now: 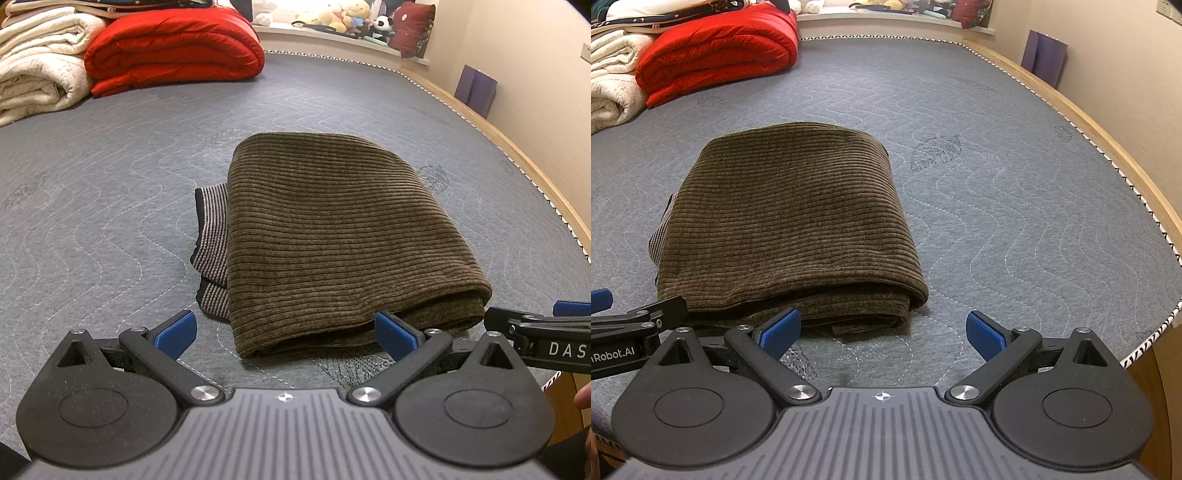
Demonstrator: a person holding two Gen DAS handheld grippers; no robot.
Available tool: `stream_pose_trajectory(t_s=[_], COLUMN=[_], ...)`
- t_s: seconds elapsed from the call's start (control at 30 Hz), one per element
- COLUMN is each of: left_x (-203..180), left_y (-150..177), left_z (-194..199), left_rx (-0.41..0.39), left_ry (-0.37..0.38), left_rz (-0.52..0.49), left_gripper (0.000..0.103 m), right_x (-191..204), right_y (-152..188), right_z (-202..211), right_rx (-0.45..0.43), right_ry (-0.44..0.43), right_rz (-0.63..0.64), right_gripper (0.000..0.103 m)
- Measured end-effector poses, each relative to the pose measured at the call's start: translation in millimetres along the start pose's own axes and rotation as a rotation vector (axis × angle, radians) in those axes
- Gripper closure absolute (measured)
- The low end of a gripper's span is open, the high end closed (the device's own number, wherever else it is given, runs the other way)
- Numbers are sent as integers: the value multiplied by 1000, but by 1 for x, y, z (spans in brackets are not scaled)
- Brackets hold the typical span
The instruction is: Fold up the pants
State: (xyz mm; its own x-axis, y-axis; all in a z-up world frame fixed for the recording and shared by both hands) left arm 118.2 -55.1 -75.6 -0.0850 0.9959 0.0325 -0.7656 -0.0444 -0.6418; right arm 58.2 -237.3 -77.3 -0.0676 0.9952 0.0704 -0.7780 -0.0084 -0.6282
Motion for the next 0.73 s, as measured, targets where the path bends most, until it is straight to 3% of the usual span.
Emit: stream_pose_trajectory(t_s=[0.73], left_x=[-1], left_y=[1], left_z=[0], left_rx=[-19], left_ry=[12], left_rz=[-15], left_gripper=[0], right_x=[-1], right_y=[0], right_z=[0], right_rx=[1], right_ry=[0], right_rz=[-1], right_gripper=[7])
Point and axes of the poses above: each gripper's, at about its wrist camera, not at the fingertips, and z roughly against the way its jaws point, x to its left, y to its underside, the point moved 9 cm from there along -z, roughly the way its jaws point, and after that the axes turned 9 degrees about -y, right-handed, at the moved point
